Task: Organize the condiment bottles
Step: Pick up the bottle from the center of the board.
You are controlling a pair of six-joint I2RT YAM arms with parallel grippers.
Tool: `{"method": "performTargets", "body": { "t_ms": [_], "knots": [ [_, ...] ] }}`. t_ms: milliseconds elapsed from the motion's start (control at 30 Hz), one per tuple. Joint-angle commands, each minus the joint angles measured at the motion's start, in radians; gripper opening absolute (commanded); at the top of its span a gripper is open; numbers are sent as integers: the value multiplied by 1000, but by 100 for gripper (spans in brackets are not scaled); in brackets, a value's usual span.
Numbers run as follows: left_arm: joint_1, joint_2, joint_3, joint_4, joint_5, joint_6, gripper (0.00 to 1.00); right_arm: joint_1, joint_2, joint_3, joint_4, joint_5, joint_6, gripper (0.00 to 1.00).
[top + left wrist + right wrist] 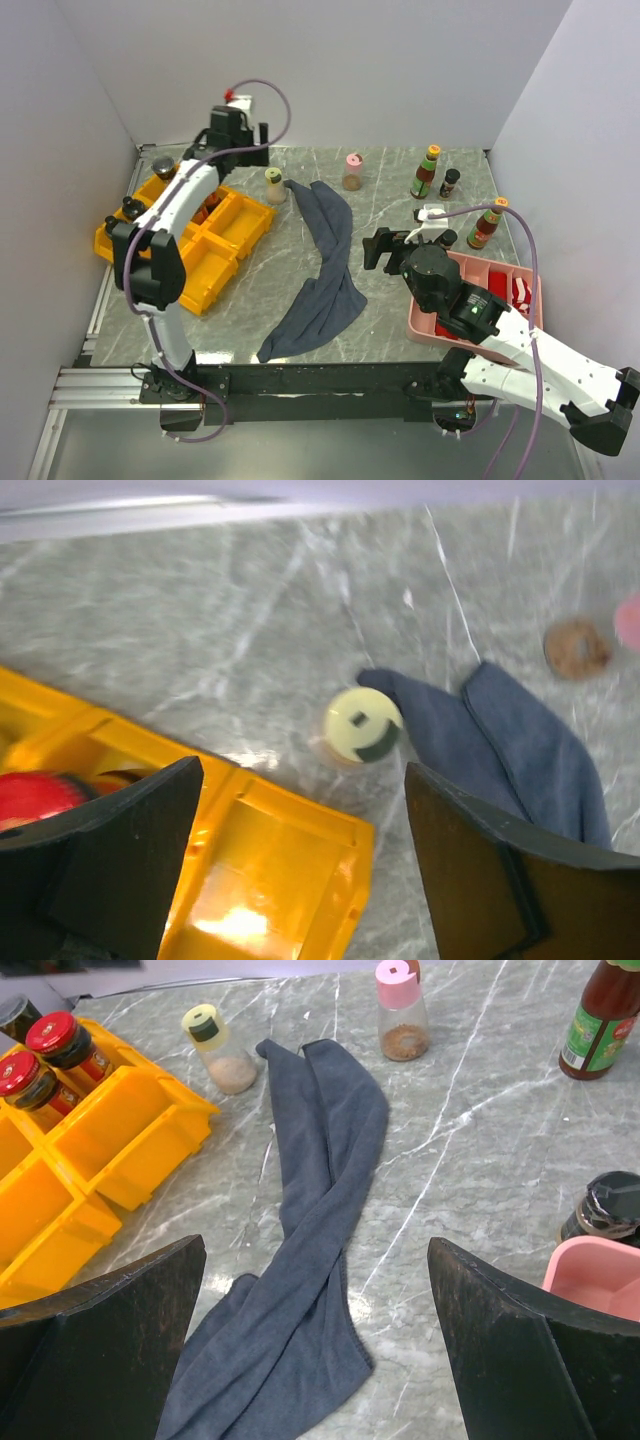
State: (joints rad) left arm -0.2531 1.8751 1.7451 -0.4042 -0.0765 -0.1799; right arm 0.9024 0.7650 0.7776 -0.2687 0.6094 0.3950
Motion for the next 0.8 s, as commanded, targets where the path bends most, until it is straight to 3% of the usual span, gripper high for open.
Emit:
{"method": "performTargets", "body": {
  "t_ms": [0, 467, 767],
  "knots": [
    [-54, 48, 36, 57, 4, 60, 84, -5, -10, -1, 22, 18, 1, 100],
    [-75, 211, 102, 77, 4, 60, 82, -5, 3, 0, 26, 18, -4, 100],
    [-75, 282, 137, 90, -14, 65, 72, -5, 26, 5, 23, 30, -5, 100]
  ]
}}
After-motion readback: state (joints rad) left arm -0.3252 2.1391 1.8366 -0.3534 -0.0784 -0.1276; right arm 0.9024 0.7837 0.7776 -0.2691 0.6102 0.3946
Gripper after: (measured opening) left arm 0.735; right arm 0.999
